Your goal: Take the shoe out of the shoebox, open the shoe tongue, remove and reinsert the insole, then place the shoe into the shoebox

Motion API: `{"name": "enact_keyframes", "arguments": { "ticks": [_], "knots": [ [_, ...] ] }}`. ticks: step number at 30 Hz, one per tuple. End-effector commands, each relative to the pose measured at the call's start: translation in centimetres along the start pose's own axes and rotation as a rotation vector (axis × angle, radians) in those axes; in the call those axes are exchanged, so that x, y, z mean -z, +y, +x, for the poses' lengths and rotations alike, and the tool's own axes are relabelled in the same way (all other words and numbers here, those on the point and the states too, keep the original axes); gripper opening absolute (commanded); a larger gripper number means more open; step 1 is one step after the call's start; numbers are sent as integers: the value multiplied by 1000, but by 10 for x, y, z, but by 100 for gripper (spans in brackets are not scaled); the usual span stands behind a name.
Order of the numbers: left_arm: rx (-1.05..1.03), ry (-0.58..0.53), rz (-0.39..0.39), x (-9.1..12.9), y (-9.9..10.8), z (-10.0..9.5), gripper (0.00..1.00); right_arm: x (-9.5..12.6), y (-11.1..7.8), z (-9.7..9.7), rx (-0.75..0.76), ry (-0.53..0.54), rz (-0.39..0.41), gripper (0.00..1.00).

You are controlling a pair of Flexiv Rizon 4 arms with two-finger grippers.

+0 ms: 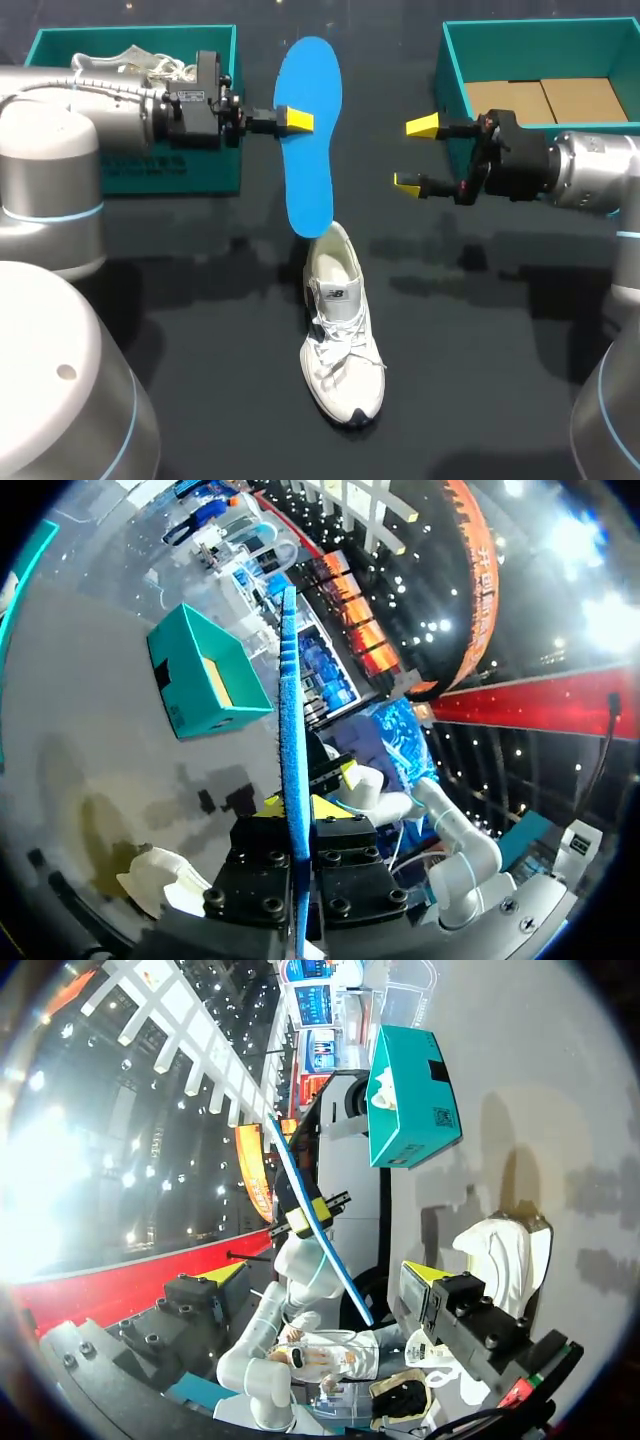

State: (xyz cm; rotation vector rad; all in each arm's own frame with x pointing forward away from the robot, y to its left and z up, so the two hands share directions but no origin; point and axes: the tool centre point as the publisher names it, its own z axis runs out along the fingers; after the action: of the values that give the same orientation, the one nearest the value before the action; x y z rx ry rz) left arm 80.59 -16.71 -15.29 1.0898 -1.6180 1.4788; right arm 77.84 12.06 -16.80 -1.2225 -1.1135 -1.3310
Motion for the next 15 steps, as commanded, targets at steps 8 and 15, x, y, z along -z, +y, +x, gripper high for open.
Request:
{"name": "enact_keyframes", "arguments": {
  "ticks": [8, 15],
  "knots": [
    [548, -169, 113, -14, 8, -11, 0, 0, -1, 0, 0, -1, -1, 100],
    [602, -158, 123, -19, 11, -20, 0, 0, -1, 0, 0, -1, -1, 100]
  ]
}}
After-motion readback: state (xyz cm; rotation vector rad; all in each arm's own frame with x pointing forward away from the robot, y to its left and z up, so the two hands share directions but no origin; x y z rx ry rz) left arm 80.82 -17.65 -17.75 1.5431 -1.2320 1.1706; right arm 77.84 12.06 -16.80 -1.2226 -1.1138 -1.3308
